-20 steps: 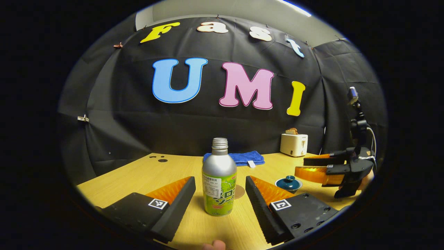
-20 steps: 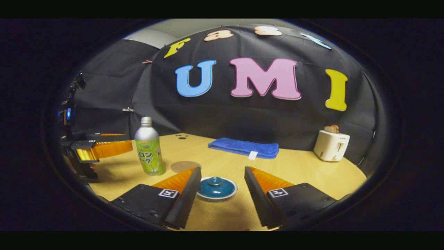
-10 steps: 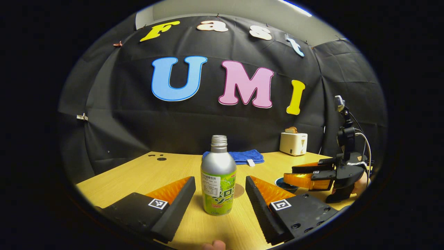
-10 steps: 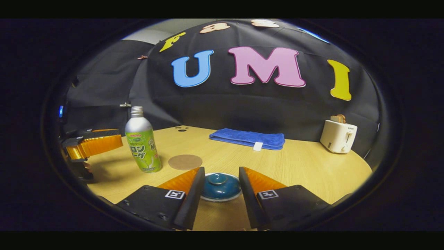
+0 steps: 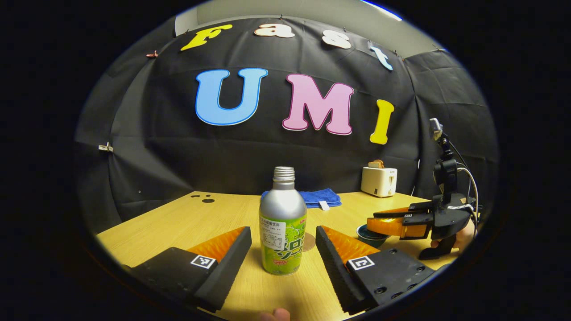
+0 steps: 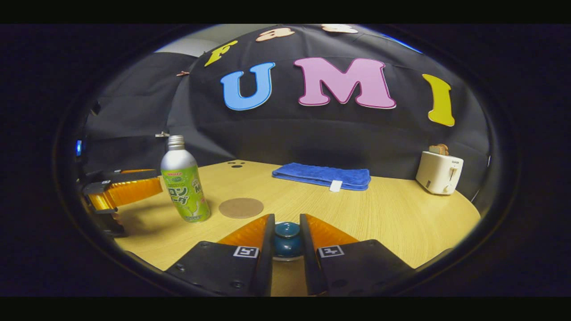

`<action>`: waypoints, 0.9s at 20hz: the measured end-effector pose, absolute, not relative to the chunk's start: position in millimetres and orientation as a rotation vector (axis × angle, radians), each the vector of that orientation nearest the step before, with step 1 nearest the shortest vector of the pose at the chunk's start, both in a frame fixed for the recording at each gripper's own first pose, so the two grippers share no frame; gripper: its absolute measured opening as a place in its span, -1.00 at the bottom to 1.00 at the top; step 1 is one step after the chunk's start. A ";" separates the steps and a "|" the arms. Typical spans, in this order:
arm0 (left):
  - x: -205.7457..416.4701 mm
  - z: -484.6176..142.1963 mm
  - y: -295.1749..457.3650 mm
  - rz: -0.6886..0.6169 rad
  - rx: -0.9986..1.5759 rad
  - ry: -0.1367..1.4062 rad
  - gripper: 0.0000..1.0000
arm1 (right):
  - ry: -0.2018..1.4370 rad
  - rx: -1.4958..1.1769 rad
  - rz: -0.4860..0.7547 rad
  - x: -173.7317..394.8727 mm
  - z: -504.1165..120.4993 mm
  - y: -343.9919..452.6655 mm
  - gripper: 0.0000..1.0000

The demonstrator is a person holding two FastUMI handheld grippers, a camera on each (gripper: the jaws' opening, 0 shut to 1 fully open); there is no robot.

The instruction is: Open the teacup lid with one hand, grasp the water bottle and pour water into the teacup with the other hand; after pouring, place the water bottle on the coaster and then close the teacup lid.

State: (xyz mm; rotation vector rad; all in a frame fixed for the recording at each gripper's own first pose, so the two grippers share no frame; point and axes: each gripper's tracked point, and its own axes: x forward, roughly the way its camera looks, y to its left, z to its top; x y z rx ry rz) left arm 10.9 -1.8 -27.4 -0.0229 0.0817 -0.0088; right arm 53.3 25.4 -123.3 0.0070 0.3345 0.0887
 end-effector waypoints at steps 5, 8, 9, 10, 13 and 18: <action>15.7 -37.9 -1.9 -0.011 -0.035 0.104 0.84 | 0.198 0.034 0.071 42.4 -76.2 8.4 -0.34; 23.4 -47.8 -1.3 -0.013 -0.043 0.126 0.85 | 0.131 0.036 0.052 29.9 -43.1 -6.0 -0.34; 26.5 -49.5 -1.0 -0.011 -0.047 0.131 0.85 | 0.108 0.029 0.040 24.0 -32.0 -13.2 -0.24; 30.6 -50.5 -1.4 -0.010 -0.043 0.132 0.85 | 0.086 0.028 0.027 20.6 -21.1 -20.0 -0.34; 42.1 -50.7 -7.7 -0.015 -0.036 0.133 0.85 | 0.054 0.048 0.005 12.3 -5.1 -37.7 -0.34; 65.6 -59.4 -3.8 0.030 0.016 0.154 0.85 | 0.060 0.068 -0.018 10.5 -6.4 -59.4 -0.33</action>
